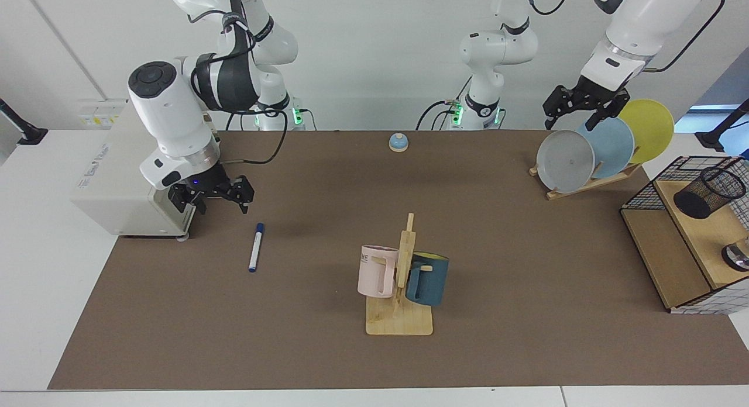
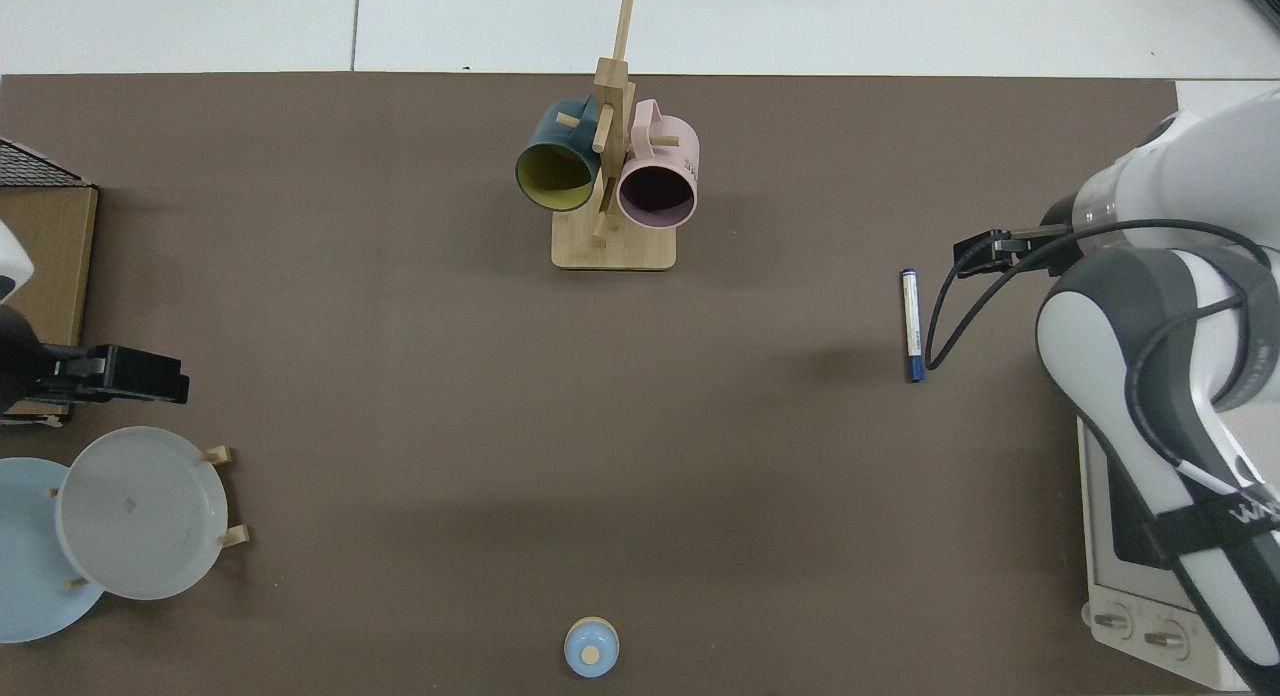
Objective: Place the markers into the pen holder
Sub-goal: 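Reach the right gripper down and grasp the blue-capped marker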
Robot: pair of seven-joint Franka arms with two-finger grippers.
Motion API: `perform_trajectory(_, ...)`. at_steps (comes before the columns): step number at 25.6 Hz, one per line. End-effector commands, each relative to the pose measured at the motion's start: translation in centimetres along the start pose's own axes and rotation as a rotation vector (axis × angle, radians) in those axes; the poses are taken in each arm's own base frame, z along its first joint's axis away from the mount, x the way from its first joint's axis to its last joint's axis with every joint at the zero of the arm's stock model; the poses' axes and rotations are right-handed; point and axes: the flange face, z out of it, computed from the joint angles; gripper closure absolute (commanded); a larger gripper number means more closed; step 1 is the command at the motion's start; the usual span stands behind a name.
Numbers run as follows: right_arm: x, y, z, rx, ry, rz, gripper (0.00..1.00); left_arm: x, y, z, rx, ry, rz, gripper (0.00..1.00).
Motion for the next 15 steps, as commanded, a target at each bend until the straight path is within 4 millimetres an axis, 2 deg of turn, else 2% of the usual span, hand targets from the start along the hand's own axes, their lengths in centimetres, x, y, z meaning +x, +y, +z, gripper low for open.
perform_trajectory(1,1.1,-0.4,3.4,-0.006,0.010,0.022,0.00,-0.3,-0.1,-0.4,0.005,0.017,-0.001,0.00)
perform_trajectory(6,0.4,-0.6,7.8,0.001,0.032,0.056,0.00,-0.3,-0.1,-0.4,0.005,0.016,-0.001,0.00)
perform_trajectory(9,0.0,-0.6,9.8,0.004,0.043,0.054,0.00,-0.3,-0.1,-0.4,0.005,0.016,-0.003,0.00)
perform_trajectory(15,0.6,-0.5,13.8,0.011,0.017,0.053,0.00,-0.3,-0.1,-0.4,0.005,0.017,-0.001,0.00)
